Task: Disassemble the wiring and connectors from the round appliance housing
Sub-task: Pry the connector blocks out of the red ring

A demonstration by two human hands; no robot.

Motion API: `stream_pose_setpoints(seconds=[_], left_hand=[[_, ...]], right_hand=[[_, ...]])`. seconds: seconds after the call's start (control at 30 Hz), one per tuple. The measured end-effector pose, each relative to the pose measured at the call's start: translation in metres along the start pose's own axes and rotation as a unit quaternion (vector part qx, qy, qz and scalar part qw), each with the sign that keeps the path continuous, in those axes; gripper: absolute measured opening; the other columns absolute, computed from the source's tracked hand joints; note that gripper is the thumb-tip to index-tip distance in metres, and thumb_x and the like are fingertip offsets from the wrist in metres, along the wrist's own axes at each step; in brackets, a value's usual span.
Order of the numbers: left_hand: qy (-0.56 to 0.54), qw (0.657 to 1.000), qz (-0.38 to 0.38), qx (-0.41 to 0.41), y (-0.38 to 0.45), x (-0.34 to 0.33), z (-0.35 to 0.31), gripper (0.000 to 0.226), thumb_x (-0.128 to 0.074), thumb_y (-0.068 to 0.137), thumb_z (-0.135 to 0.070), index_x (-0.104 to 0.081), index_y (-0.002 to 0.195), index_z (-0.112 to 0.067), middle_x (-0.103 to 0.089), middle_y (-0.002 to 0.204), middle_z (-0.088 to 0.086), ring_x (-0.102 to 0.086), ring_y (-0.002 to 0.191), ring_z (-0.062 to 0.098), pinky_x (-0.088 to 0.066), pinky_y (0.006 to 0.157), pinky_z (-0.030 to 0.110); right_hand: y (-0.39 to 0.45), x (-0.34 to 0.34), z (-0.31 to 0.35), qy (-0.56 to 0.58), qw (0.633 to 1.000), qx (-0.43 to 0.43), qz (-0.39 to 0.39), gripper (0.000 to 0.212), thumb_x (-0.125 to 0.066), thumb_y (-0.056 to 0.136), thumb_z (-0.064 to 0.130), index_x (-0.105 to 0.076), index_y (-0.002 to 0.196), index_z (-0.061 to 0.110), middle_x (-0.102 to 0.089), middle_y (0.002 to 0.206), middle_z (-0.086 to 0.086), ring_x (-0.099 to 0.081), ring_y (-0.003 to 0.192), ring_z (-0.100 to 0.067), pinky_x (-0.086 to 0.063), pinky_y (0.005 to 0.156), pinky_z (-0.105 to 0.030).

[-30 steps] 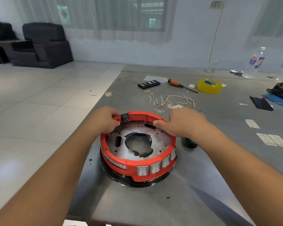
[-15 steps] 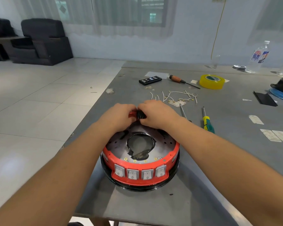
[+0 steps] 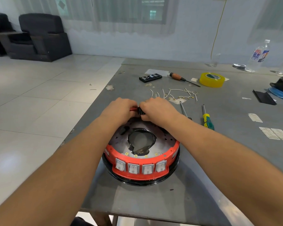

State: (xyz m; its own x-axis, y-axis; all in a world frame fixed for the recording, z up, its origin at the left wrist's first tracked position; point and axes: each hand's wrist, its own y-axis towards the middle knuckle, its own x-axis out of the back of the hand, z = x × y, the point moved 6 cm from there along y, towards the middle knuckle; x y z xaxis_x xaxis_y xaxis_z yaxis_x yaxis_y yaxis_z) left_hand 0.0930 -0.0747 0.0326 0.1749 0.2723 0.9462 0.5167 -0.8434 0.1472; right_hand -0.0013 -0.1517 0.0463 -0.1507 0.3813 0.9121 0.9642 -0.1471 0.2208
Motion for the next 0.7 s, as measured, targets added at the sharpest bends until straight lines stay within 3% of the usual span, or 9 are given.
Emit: stream_pose_setpoints(seconds=[0.2, 0.5, 0.63, 0.7], left_hand=[[-0.027, 0.999, -0.009, 0.017, 0.003, 0.000, 0.006, 0.028, -0.076, 0.094, -0.042, -0.075, 0.120, -0.034, -0.072, 0.117, 0.010, -0.065, 0.112, 0.039, -0.048, 0.083, 0.037], [-0.037, 0.999, -0.008, 0.004, 0.004, -0.002, 0.008, 0.029, -0.078, 0.092, -0.044, -0.076, 0.118, -0.030, -0.073, 0.115, 0.010, -0.064, 0.110, 0.037, -0.051, 0.086, 0.038], [-0.031, 0.999, -0.003, -0.007, 0.002, -0.003, 0.006, 0.028, -0.075, 0.095, -0.043, -0.074, 0.116, -0.025, -0.072, 0.113, 0.012, -0.064, 0.109, 0.038, -0.052, 0.087, 0.041], [-0.026, 0.999, 0.001, -0.019, 0.001, -0.004, 0.002, 0.030, -0.075, 0.095, -0.042, -0.071, 0.119, -0.023, -0.071, 0.113, 0.012, -0.064, 0.109, 0.036, -0.051, 0.085, 0.039]], right_hand=[[-0.001, 0.002, 0.002, -0.008, 1.000, 0.005, -0.008, 0.029, -0.055, 0.097, 0.032, -0.054, 0.112, 0.008, -0.068, 0.111, -0.015, -0.066, 0.095, -0.041, -0.034, 0.063, -0.038], [-0.001, -0.001, -0.002, 0.007, 1.000, 0.005, -0.006, 0.030, -0.054, 0.099, 0.036, -0.056, 0.112, 0.009, -0.067, 0.112, -0.015, -0.065, 0.097, -0.040, -0.038, 0.066, -0.039], [-0.006, -0.004, -0.014, 0.166, 0.985, -0.053, 0.019, 0.041, -0.071, 0.091, 0.042, -0.060, 0.120, 0.014, -0.068, 0.115, -0.011, -0.062, 0.107, -0.032, -0.046, 0.081, -0.039], [-0.013, -0.006, -0.024, 0.274, 0.956, -0.101, 0.026, 0.042, -0.079, 0.084, 0.032, -0.063, 0.120, 0.015, -0.068, 0.116, -0.009, -0.061, 0.108, -0.027, -0.046, 0.084, -0.035]])
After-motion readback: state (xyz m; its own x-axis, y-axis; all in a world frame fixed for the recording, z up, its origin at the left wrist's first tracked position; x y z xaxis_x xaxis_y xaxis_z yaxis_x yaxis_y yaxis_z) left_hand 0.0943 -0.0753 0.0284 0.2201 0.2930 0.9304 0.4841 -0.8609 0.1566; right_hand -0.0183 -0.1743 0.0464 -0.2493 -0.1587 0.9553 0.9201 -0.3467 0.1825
